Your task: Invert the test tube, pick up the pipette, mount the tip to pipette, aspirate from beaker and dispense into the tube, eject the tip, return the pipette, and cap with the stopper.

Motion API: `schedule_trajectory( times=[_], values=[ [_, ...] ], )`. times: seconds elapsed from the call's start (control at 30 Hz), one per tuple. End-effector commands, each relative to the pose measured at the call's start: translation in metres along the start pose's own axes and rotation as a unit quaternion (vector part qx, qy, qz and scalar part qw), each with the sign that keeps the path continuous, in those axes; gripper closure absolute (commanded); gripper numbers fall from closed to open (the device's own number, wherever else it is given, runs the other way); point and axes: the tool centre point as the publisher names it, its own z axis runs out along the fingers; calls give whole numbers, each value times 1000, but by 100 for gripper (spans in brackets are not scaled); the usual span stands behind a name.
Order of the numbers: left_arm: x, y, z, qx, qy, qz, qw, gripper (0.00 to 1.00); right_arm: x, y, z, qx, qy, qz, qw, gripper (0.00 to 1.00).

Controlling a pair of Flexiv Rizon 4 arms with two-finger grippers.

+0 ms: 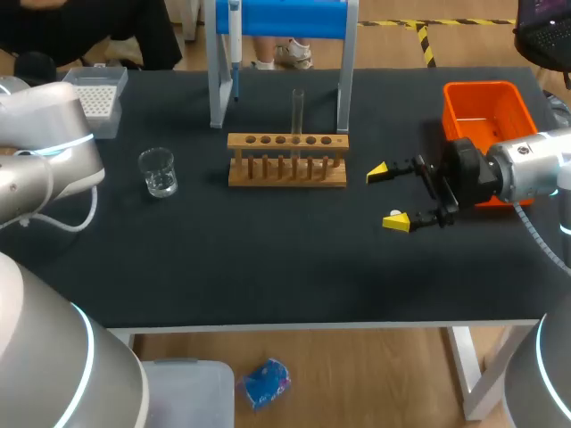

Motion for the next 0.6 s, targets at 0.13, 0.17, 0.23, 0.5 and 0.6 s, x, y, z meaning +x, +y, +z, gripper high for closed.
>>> schedule_trajectory(
  times=[0.13,0.17,0.23,0.5,0.6],
  values=[
    [-2,-8,-6,2,2,-12,1000,100,1,0,0,1,-1,0,1000,0],
    [-3,-9,-7,3,1,-12,1000,100,1,0,0,1,-1,0,1000,0],
    [-4,-11,-9,5,2,-16,1000,100,1,0,0,1,-1,0,1000,0],
    [-9,-22,-19,15,7,-32,999,100,1,0,0,1,-1,0,1000,0],
    [-8,-28,-24,21,13,-36,999,100,1,0,0,1,-1,0,1000,0]
  ],
)
